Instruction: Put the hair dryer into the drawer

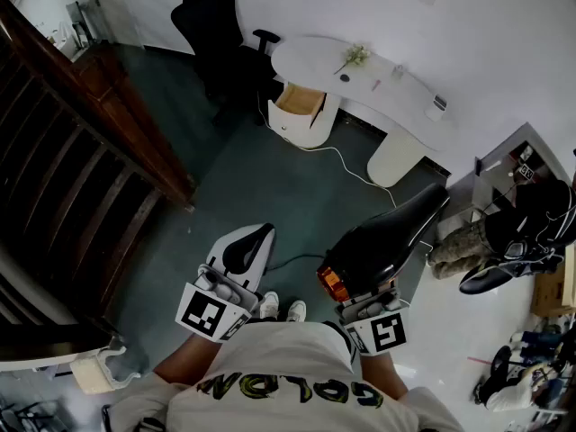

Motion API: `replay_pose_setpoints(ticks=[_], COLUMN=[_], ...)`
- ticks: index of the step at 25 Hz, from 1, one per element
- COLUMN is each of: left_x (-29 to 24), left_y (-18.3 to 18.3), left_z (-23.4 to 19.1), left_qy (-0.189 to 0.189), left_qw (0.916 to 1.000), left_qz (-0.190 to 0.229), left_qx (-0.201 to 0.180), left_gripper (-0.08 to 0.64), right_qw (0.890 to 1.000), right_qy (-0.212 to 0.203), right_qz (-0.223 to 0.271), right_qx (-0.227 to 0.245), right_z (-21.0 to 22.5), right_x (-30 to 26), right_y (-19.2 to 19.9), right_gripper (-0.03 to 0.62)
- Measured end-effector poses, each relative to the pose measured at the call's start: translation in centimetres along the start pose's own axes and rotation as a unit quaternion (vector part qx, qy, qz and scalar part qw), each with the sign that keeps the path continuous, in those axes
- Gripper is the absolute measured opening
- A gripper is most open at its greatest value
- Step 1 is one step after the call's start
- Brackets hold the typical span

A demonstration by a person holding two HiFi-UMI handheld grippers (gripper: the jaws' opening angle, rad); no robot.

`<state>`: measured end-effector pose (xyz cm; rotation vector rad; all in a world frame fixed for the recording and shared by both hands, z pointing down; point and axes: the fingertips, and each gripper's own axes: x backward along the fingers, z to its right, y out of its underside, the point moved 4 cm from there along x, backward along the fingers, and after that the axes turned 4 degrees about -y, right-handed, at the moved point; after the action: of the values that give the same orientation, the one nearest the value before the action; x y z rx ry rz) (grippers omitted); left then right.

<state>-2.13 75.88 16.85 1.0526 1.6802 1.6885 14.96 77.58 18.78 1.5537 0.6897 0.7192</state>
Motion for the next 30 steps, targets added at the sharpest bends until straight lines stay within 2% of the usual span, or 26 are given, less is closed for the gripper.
replay_pose_setpoints(ticks=[10,16,23,30], left_x=[1.5,0.3,-3.7,-11.9], left_y=[0.5,0.9,1.6,3.3], left_z=[-4.2,-6.2,-8.4,-10.5], left_qy=[0.000,0.001,-0.001,0.001], left_qw=[0.9999,0.9998,0.9998,0.9998], left_qz=[0.000,-0.004,-0.007,-0.012], left_qx=[0.014,0.020,0.020,0.014], left_gripper=[0.012,0.012,0.012,0.012], right_qw=[1.000,1.000,1.000,1.000], right_qy=[0.012,0.017,0.022,0.020], right_qz=[0.007,0.002,0.000,0.001], right_qx=[0.001,0.002,0.002,0.000], right_z=[-1.7,-0.5,2.7,9.8], right_x=[-3.6,-5.9,-9.0,-13.2], right_y=[0.1,0.6,1.5,3.2], right_gripper=[0.244,0.245,0.245,0.245])
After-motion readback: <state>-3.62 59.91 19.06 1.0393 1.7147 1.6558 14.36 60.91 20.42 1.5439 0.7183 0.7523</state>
